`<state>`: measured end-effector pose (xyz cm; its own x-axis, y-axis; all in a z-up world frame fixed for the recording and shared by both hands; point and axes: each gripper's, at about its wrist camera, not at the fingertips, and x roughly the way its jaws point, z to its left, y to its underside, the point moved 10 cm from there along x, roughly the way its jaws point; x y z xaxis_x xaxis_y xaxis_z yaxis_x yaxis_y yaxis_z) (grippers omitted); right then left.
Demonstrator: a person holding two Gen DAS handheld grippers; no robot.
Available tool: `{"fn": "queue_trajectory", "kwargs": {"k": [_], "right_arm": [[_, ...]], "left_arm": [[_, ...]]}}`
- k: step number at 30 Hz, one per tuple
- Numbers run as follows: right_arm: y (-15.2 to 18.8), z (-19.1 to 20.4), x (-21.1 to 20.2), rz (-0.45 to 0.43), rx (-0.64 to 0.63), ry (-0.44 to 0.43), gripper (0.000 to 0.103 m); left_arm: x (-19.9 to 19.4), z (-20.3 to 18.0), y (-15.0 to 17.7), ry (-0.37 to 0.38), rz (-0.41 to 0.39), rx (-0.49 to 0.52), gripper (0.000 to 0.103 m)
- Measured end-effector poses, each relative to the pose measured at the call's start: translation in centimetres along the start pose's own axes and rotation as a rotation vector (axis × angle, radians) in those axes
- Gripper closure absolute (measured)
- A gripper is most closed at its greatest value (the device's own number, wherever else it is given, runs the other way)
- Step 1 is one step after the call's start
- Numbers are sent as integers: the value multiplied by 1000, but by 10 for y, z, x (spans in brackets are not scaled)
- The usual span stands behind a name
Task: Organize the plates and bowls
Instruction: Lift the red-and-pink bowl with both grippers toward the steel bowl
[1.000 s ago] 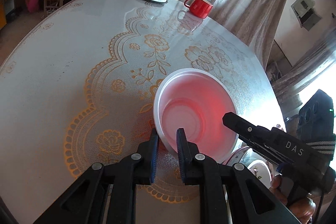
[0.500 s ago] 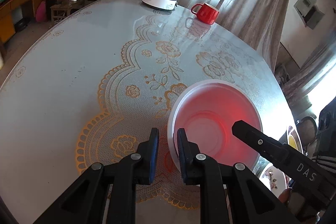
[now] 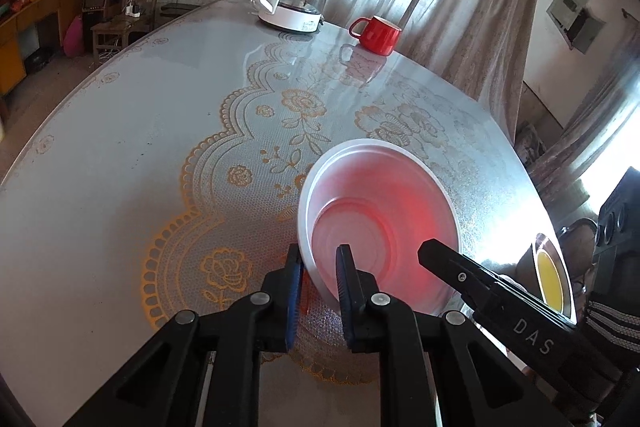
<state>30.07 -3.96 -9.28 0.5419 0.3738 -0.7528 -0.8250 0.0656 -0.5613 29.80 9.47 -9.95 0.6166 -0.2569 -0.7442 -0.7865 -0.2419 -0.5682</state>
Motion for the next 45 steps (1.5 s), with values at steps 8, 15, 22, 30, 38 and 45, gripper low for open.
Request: {"fn": "queue_trajectory", "kwargs": {"k": [8, 15, 22, 30, 38, 45], "right_arm": [[4, 4, -13, -12, 15, -40, 88], [12, 5, -30, -20, 20, -67, 88], [16, 1, -49, -49, 28, -85, 88], [17, -17, -75, -90, 59, -90, 88], [21, -44, -106, -139, 99, -76, 88], [22, -78, -137, -198, 153, -44, 88]], "left_arm": [[-25, -6, 3, -14, -52, 27, 87], [-36, -13, 9, -21, -70, 58, 87], [-48, -31, 8, -16, -105, 118, 87], [-55, -63, 12, 25, -112, 181, 87], [-55, -102, 20, 70, -100, 244, 87], [-52, -154, 26, 128, -81, 324, 87]]}}
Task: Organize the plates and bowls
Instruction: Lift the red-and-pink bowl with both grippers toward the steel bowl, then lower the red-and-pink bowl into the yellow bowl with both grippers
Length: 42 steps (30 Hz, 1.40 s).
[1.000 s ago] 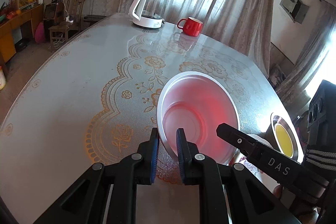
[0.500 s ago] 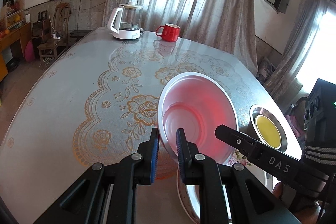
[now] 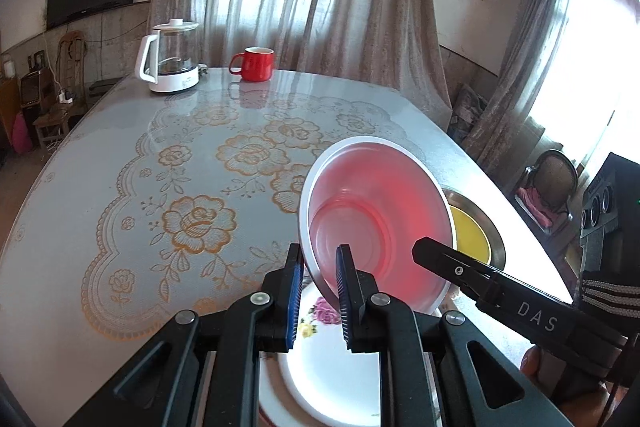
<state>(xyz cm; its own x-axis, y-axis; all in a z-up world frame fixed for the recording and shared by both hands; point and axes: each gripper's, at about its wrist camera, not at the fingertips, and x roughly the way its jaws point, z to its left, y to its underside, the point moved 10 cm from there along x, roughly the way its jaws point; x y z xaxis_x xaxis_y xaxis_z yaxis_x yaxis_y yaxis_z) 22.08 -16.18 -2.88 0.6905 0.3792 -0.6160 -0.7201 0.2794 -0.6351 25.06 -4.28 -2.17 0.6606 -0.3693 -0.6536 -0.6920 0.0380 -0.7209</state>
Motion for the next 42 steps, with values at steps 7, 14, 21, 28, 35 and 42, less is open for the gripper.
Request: {"fn": "queue_trajectory", "kwargs": {"k": [7, 14, 21, 28, 35, 42], "right_arm": [[-12, -50, -39, -79, 91, 58, 88], [-38, -101, -71, -167, 171, 137, 88], [-52, -139, -74, -167, 228, 199, 88], [-42, -169, -54, -113, 283, 219, 88], [-36, -186, -42, -83, 298, 260, 81], [-32, -187, -40, -90, 265, 279, 81]], "left_arm": [[27, -64, -5, 96, 60, 75, 87], [56, -117, -17, 190, 138, 96, 87], [94, -141, -10, 213, 248, 88, 87], [118, -143, 6, 187, 317, 81, 87], [132, -138, 13, 147, 341, 84, 86], [139, -133, 14, 110, 333, 98, 86]]}}
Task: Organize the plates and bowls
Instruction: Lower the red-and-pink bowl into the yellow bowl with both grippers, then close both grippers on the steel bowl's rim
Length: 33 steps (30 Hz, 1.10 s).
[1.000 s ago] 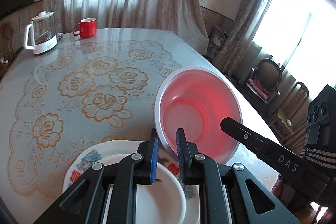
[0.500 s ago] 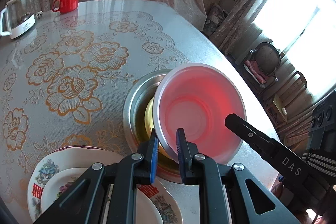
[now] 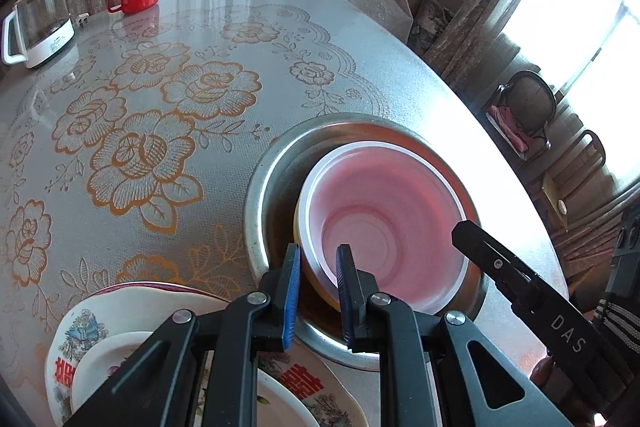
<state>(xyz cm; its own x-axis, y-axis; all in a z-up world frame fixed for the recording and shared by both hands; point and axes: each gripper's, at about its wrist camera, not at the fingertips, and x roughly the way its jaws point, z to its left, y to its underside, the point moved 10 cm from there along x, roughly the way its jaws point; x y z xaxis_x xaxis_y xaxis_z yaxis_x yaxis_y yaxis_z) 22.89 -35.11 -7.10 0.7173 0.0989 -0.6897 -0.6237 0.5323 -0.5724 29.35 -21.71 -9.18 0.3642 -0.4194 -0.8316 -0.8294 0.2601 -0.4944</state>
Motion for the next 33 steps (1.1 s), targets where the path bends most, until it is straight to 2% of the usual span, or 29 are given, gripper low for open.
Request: {"fn": "queue_trajectory", "kwargs": {"k": [4, 6, 12, 18, 22, 33], "right_arm": [[1, -1, 2, -6, -31, 33, 83], [1, -3, 4, -16, -58, 71, 89], [-2, -5, 5, -32, -87, 101, 89], [-1, -8, 1, -25, -53, 71, 86], [2, -5, -2, -23, -53, 60, 83], [9, -2, -19, -46, -60, 54, 80]], "left_arm": [[1, 1, -2, -13, -9, 8, 85], [-1, 2, -2, -12, -13, 2, 83], [-12, 2, -2, -27, -52, 28, 79], [-22, 0, 1, -77, -91, 78, 78], [-27, 2, 5, -88, -100, 86, 78], [-45, 6, 16, -107, -136, 103, 78]]}}
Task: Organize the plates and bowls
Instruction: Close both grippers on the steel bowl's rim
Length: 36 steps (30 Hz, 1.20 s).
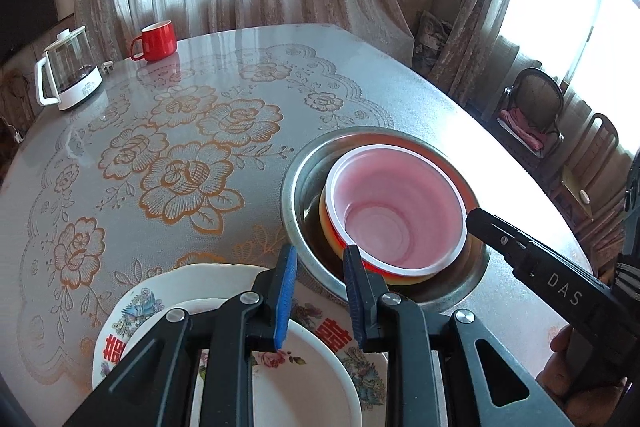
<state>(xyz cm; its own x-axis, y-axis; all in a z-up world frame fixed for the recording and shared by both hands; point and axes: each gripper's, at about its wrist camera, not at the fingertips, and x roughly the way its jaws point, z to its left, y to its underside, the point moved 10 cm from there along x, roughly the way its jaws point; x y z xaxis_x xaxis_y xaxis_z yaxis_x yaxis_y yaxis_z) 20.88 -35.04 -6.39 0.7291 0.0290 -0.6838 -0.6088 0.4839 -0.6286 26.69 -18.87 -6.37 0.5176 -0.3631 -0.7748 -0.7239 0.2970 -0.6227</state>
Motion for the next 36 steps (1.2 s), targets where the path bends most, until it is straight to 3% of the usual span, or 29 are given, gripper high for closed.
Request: {"fn": "queue_trajectory", "kwargs": {"k": [14, 30, 36], "right_arm": [[7, -10, -13, -9, 27, 13, 77], [16, -23, -14, 8, 60, 29, 72], [14, -19, -11, -12, 11, 57, 76]], "left_arm": [[-13, 4, 9, 3, -7, -2, 74], [-6, 61, 13, 3, 51, -140, 66], [-4, 61, 3, -12, 27, -95, 66]]}}
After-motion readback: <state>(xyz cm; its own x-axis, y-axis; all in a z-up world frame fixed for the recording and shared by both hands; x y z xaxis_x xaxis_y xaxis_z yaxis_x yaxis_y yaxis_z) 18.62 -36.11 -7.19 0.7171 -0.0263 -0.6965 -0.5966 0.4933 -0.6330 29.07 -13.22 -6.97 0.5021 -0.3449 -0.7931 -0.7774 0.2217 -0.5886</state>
